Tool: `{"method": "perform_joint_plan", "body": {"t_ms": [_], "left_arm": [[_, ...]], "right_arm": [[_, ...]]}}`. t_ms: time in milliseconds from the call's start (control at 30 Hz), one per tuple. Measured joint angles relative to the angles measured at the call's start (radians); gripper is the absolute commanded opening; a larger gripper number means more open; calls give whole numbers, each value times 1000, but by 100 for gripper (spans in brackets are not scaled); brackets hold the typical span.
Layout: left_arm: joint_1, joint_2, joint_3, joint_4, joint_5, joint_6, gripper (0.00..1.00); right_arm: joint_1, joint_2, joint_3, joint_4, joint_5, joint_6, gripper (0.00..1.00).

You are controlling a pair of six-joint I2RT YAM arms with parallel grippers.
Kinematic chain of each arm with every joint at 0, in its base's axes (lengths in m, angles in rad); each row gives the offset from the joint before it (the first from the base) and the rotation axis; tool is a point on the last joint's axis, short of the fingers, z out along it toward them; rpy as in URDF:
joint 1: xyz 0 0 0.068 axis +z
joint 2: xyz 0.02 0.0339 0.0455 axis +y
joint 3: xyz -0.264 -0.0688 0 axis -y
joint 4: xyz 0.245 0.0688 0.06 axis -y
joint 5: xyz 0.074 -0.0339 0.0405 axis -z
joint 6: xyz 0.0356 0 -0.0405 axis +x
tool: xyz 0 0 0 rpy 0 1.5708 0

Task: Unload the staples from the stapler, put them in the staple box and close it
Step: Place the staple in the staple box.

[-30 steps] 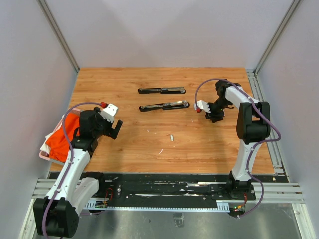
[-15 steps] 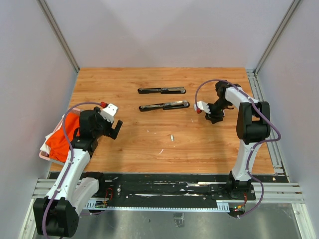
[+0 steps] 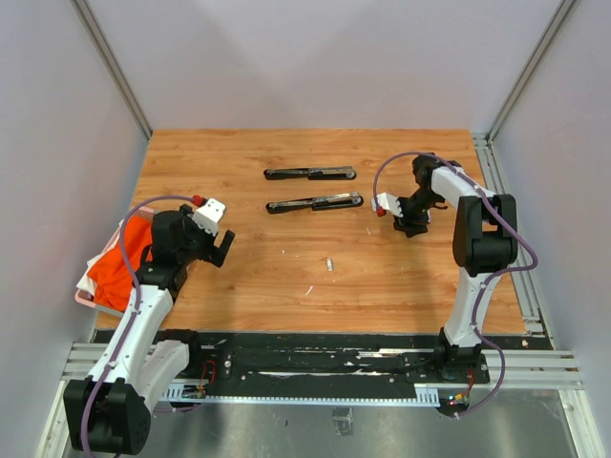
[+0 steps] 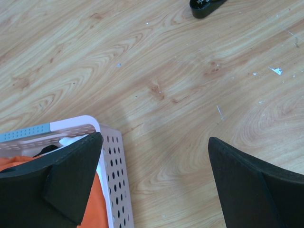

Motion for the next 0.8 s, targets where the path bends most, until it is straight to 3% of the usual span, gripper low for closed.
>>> {"method": "perform_joint_plan", "body": {"t_ms": [500, 800], "left_arm": [[0, 0, 0, 0, 0, 1, 98], [0, 0, 0, 0, 0, 1, 98]], "right_arm": [[0, 2, 0, 5, 3, 12, 68], [0, 4, 0, 4, 3, 19, 70]]}}
